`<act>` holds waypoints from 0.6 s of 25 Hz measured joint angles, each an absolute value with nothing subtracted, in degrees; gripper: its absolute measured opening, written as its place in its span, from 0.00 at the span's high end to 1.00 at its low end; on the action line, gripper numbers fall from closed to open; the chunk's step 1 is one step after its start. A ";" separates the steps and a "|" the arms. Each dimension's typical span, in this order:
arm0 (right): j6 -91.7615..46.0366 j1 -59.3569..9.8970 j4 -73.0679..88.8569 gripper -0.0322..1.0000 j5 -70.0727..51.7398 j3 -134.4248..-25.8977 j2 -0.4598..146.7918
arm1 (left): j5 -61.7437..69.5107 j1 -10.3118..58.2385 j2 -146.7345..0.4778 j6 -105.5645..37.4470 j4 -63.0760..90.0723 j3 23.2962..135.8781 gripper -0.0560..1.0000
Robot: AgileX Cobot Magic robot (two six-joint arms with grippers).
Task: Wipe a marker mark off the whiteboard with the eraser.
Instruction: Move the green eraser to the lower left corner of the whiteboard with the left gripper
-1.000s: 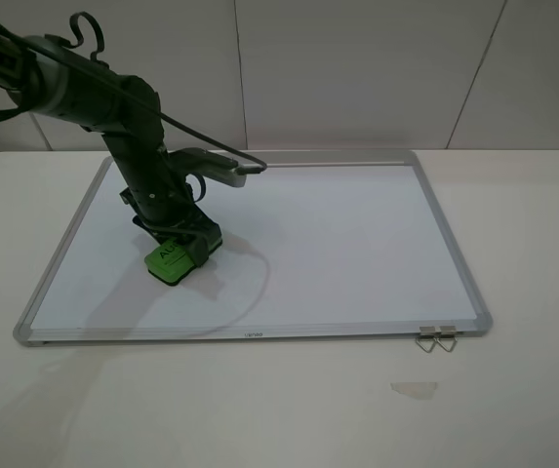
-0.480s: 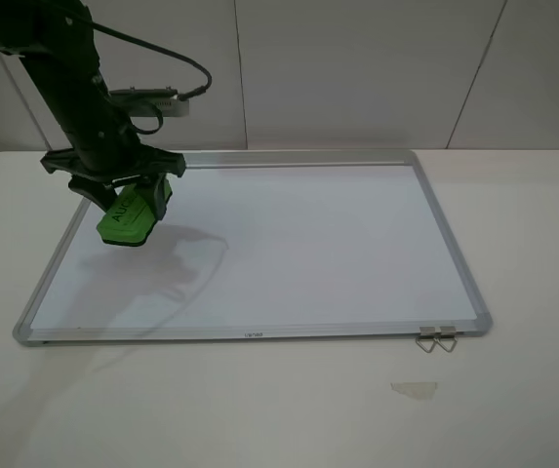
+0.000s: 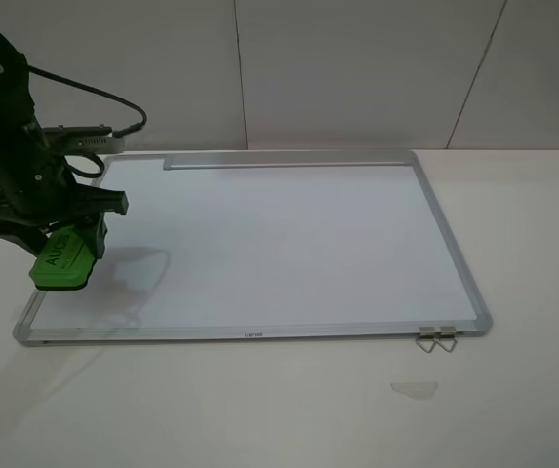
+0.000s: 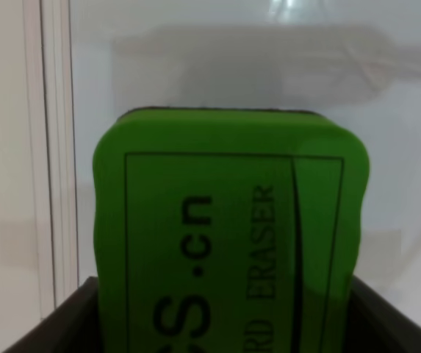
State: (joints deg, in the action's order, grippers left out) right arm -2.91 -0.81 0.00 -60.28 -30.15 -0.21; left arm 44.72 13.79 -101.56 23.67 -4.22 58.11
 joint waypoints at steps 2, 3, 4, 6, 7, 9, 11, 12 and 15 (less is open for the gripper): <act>-2.91 -0.81 0.00 0.18 -60.28 -30.15 -0.21 | 41.46 13.79 -101.10 24.65 -4.22 54.95 0.38; -2.91 -0.81 0.00 0.18 -60.28 -30.15 -0.21 | 39.58 13.79 -100.99 25.14 -4.22 53.34 0.38; -2.91 -0.81 0.00 0.18 -60.28 -30.15 -0.21 | 37.96 13.79 -100.99 25.42 -4.28 51.81 0.38; -2.91 -0.81 0.00 0.18 -60.28 -30.15 -0.21 | 33.87 13.79 -100.99 25.81 -4.73 49.26 0.38; -2.91 -0.81 0.00 0.18 -60.28 -30.15 -0.21 | 31.71 13.79 -100.99 25.93 -5.08 48.13 0.38; -2.91 -0.81 0.00 0.18 -60.28 -30.15 -0.21 | 28.74 13.79 -100.99 26.02 -6.27 46.70 0.38; -2.91 -0.81 0.00 0.18 -60.28 -30.15 -0.21 | 27.27 13.79 -100.99 26.08 -7.42 46.28 0.38; -2.91 -0.81 0.00 0.18 -60.28 -30.15 -0.21 | 26.95 13.79 -100.99 26.08 -8.09 46.28 0.38; -2.91 -0.81 0.00 0.18 -60.28 -30.15 -0.21 | 26.69 13.17 -100.99 26.21 -9.16 46.28 0.38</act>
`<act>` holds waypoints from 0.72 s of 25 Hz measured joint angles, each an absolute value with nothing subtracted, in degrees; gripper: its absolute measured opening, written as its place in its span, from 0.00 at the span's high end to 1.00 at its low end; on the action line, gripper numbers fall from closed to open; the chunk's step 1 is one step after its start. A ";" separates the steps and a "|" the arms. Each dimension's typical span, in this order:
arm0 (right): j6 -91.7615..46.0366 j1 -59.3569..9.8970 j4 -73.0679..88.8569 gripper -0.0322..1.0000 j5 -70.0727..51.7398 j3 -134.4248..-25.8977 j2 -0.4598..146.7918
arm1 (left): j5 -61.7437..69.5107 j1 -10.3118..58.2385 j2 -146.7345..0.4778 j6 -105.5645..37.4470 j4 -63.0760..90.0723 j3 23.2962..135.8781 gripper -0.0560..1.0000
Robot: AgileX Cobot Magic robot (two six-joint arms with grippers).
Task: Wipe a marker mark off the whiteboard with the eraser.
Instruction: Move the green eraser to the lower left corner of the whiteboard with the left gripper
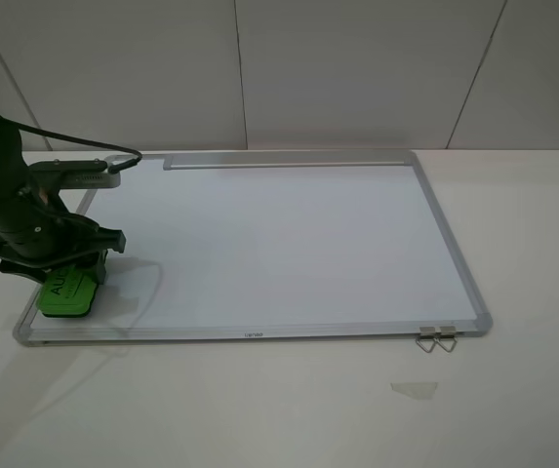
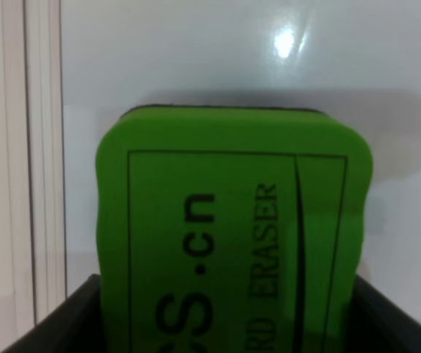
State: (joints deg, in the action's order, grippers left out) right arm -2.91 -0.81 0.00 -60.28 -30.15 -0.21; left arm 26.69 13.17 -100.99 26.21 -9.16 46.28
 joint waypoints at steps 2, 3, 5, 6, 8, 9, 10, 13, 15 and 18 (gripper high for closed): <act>-2.91 -0.81 0.00 0.18 -60.28 -30.15 -0.21 | 26.91 11.89 -100.99 26.21 -9.61 46.28 0.38; -2.91 -0.81 0.00 0.18 -60.28 -30.15 -0.21 | 27.12 11.07 -100.99 26.21 -10.01 46.28 0.38; -2.91 -0.81 0.00 0.18 -60.28 -30.15 -0.21 | 27.45 9.70 -100.99 26.21 -11.00 46.28 0.38; -2.91 -0.81 0.00 0.18 -60.28 -30.15 -0.21 | 27.45 9.04 -100.99 26.21 -11.34 46.28 0.38; -2.91 -0.81 0.00 0.18 -60.28 -30.15 -0.21 | 27.32 8.56 -100.99 26.21 -11.74 46.28 0.38; -2.91 -0.81 0.00 0.18 -60.28 -30.15 -0.21 | 26.98 8.56 -100.99 26.21 -11.74 46.28 0.38; -2.91 -0.81 0.00 0.18 -60.28 -30.15 -0.21 | 26.49 8.56 -100.99 26.21 -11.68 46.28 0.38; -2.91 -0.81 0.00 0.18 -60.28 -30.15 -0.21 | 25.53 8.56 -101.34 26.21 -11.23 46.28 0.38; -2.91 -0.81 0.00 0.18 -60.28 -30.15 -0.21 | 25.12 8.56 -102.08 26.21 -11.10 46.15 0.38; -2.91 -0.81 0.00 0.18 -60.28 -30.15 -0.21 | 24.81 8.56 -103.55 26.21 -11.10 45.50 0.38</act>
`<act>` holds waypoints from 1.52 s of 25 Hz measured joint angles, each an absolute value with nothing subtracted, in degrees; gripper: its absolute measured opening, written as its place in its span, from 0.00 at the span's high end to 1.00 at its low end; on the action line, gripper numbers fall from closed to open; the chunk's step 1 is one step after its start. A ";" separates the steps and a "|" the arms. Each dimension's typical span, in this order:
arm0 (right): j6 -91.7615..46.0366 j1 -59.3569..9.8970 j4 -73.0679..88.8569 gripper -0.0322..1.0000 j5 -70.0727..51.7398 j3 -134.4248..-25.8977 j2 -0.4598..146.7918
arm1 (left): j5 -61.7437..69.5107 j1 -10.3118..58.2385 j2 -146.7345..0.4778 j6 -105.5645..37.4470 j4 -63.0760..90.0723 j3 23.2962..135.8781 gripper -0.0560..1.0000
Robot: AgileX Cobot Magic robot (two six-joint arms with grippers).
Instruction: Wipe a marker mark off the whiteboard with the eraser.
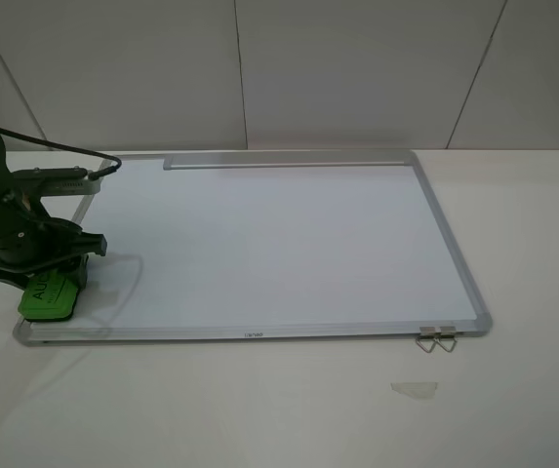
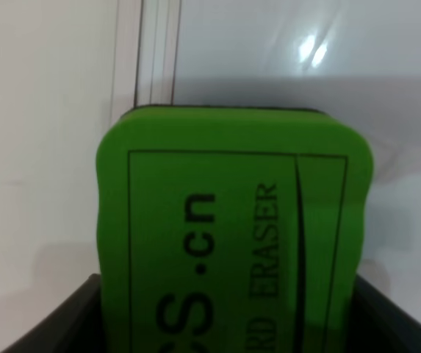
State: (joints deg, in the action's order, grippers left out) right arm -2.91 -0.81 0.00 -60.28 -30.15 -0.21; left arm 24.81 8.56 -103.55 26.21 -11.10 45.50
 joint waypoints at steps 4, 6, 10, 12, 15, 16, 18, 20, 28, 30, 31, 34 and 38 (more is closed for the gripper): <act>-2.91 -0.81 0.00 0.18 -60.28 -30.15 -0.21 | 24.68 8.56 -104.61 26.21 -10.98 45.40 0.38; -2.91 -0.81 0.00 0.18 -60.28 -30.15 -0.21 | 24.68 8.56 -104.61 26.21 -10.98 45.40 0.38; -2.91 -0.81 0.00 0.18 -60.28 -30.15 -0.21 | 24.79 8.56 -104.61 26.21 -10.87 45.40 0.38; -2.91 -0.81 0.00 0.18 -60.28 -30.15 -0.21 | 25.31 8.56 -104.61 26.21 -10.60 45.40 0.37; -2.91 -0.81 0.00 0.18 -60.28 -30.15 -0.21 | 26.82 8.56 -104.63 26.16 -10.44 45.40 0.34; -2.91 -0.81 0.00 0.18 -60.28 -30.15 -0.21 | 27.35 8.56 -104.63 25.71 -10.32 45.40 0.33; -2.91 -0.81 0.00 0.18 -60.28 -30.15 -0.21 | 28.35 8.56 -104.63 25.03 -10.20 45.40 0.33; -2.91 -0.81 0.00 0.18 -60.28 -30.15 -0.21 | 30.12 8.56 -104.24 24.62 -10.03 45.68 0.33; -2.91 -0.81 0.00 0.18 -60.28 -30.15 -0.21 | 45.73 8.55 -96.95 19.19 -9.61 52.99 0.33; -2.91 -0.81 0.00 0.18 -60.28 -30.15 -0.21 | 51.22 8.55 -94.81 17.85 -9.61 55.54 0.33; -2.91 -0.81 0.00 0.18 -60.28 -30.15 -0.21 | 54.31 8.55 -93.63 17.33 -9.61 56.74 0.33; -2.91 -0.81 0.00 0.18 -60.28 -30.15 -0.21 | 63.67 8.55 -90.82 16.11 -9.57 58.97 0.33; -2.91 -0.81 0.00 0.18 -60.28 -30.15 -0.21 | 68.42 8.55 -86.72 14.05 -8.83 58.16 0.33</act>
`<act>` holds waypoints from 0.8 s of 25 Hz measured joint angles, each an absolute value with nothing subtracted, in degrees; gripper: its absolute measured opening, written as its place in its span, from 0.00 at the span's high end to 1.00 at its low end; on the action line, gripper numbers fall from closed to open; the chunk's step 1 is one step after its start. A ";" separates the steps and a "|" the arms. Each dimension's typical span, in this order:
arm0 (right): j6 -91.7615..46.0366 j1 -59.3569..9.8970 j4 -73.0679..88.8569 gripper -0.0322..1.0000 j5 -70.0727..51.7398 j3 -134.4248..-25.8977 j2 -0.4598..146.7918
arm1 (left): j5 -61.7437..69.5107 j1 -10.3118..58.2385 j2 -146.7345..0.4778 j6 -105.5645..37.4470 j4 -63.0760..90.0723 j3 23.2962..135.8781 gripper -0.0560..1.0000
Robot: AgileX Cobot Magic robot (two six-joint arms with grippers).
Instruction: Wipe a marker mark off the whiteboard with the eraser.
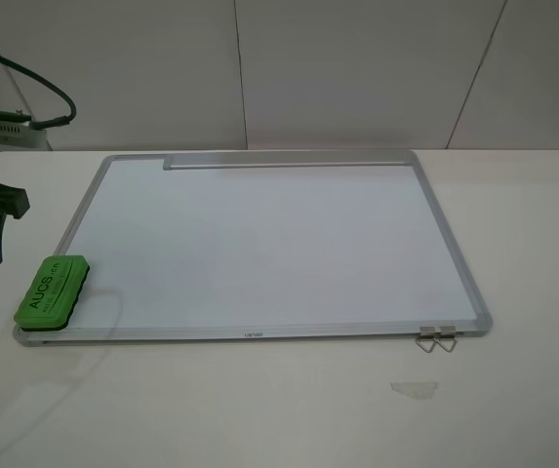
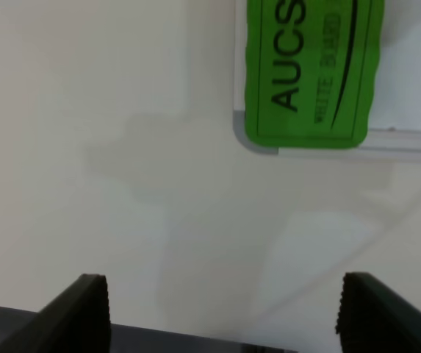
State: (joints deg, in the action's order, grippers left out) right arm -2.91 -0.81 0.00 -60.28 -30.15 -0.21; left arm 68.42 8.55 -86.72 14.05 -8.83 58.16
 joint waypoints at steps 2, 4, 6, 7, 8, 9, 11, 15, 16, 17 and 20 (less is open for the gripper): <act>-2.91 -0.81 0.00 0.18 -60.28 -30.15 -0.21 | 68.57 8.55 -83.61 13.70 -7.63 56.65 0.33; -2.91 -0.81 0.00 0.18 -60.28 -30.15 -0.21 | 68.57 8.55 -79.45 13.06 -6.14 54.63 0.33; -2.91 -0.81 0.00 0.18 -60.28 -30.15 -0.21 | 68.57 8.55 -75.04 12.31 -5.43 52.58 0.33; -2.91 -0.81 0.00 0.18 -60.28 -30.15 -0.21 | 68.57 8.55 -72.45 11.78 -5.26 51.55 0.33; -2.91 -0.81 0.00 0.18 -60.28 -30.15 -0.21 | 68.57 8.49 -69.78 11.39 -5.27 50.53 0.33; -2.91 -0.81 0.00 0.18 -60.28 -30.15 -0.21 | 68.57 8.49 -67.44 11.08 -5.19 49.70 0.33; -2.91 -0.81 0.00 0.18 -60.28 -30.15 -0.21 | 68.61 8.49 -61.65 9.64 -4.82 47.67 0.33; -2.91 -0.81 0.00 0.18 -60.28 -30.15 -0.21 | 68.54 8.49 -49.74 5.42 -4.57 43.14 0.33; -2.91 -0.81 0.00 0.18 -60.28 -30.15 -0.21 | 68.33 8.49 -46.68 4.72 -4.37 41.90 0.33; -2.91 -0.81 0.00 0.18 -60.28 -30.15 -0.21 | 67.90 8.49 -44.17 3.99 -4.17 40.36 0.33; -2.91 -0.81 0.00 0.18 -60.28 -30.15 -0.21 | 65.76 8.49 -36.45 2.68 -3.18 35.73 0.33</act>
